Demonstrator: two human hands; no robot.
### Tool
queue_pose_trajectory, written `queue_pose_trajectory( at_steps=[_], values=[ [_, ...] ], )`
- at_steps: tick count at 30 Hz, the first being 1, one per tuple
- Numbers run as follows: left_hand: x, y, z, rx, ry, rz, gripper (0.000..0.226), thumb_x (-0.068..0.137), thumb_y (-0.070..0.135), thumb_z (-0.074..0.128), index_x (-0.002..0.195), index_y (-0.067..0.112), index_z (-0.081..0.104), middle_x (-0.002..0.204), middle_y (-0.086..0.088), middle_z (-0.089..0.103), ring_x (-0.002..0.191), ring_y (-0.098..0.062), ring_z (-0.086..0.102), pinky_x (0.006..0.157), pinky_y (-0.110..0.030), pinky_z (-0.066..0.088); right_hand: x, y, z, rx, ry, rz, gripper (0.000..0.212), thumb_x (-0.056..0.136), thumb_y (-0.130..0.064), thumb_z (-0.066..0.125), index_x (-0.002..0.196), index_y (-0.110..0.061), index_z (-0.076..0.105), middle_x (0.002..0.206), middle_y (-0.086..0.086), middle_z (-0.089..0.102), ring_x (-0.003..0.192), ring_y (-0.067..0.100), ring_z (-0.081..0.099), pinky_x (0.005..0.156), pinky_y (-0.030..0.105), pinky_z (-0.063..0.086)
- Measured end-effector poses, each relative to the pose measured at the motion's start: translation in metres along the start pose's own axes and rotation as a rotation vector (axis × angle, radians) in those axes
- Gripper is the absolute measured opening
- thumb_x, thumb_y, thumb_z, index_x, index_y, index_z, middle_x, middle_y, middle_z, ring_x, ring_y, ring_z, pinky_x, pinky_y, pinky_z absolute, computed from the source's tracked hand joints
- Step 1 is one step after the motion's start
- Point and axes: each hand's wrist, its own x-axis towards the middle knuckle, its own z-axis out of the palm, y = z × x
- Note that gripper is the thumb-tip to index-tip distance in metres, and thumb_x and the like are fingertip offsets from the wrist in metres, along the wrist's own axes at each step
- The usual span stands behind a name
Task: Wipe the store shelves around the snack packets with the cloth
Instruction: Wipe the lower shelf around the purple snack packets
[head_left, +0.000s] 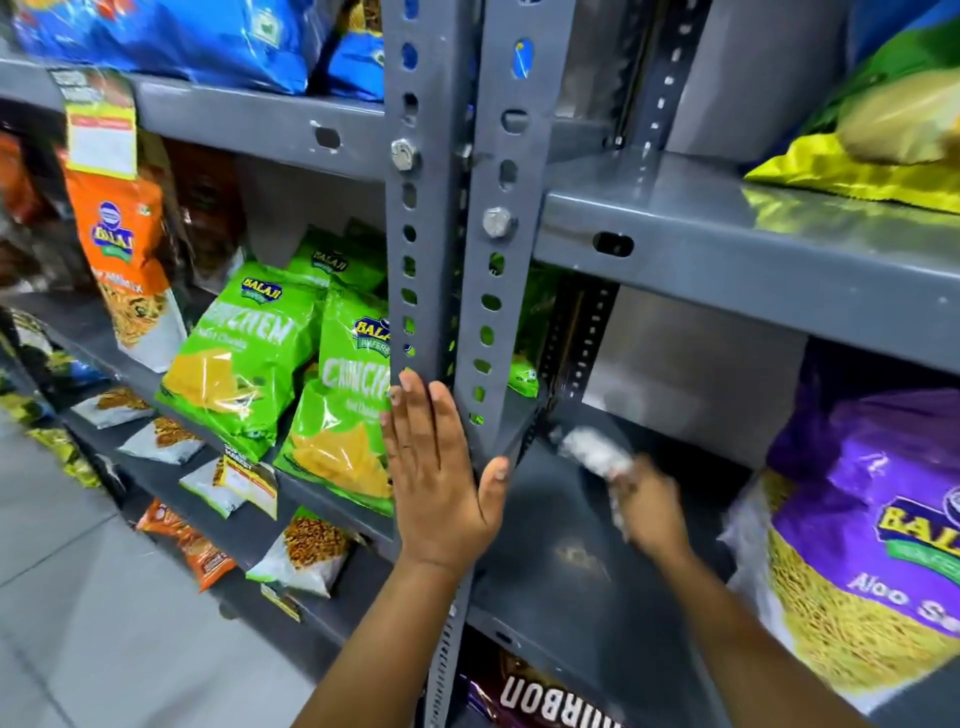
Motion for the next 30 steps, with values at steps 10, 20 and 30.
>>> queue_pose_trajectory(
  at_steps=[10, 20, 30],
  values=[
    [0.002, 0.0, 0.001, 0.011, 0.003, 0.001, 0.066, 0.093, 0.051, 0.014, 0.143, 0.016, -0.011, 0.153, 0.005, -0.024, 0.143, -0.019, -0.012, 0.118, -0.038, -0.003, 0.05, -0.01, 0.019, -0.024, -0.175, -0.059, 0.038, 0.091, -0.023, 0.043, 0.12, -0.002, 0.054, 0.115, 0.027, 0.064, 0.1, 0.035, 0.062, 0.083, 0.039, 0.047],
    [0.001, 0.002, -0.001, -0.011, 0.005, -0.005, 0.065, 0.092, 0.052, 0.013, 0.143, 0.02, -0.012, 0.152, 0.008, -0.025, 0.142, -0.016, -0.013, 0.118, -0.035, -0.006, 0.055, -0.035, 0.045, -0.122, -0.499, -0.385, 0.041, 0.093, -0.002, 0.048, 0.133, -0.009, 0.048, 0.148, 0.011, 0.039, 0.137, 0.023, 0.035, 0.11, 0.022, 0.023],
    [0.001, 0.006, -0.006, 0.031, -0.049, -0.056, 0.065, 0.092, 0.053, 0.01, 0.141, 0.022, -0.018, 0.148, 0.012, -0.033, 0.14, -0.013, -0.019, 0.116, -0.036, -0.004, 0.005, -0.009, -0.003, 0.047, -0.803, -0.313, 0.039, 0.087, 0.013, 0.047, 0.117, -0.007, 0.058, 0.103, -0.001, 0.059, 0.088, 0.001, 0.06, 0.074, 0.007, 0.046]
  ],
)
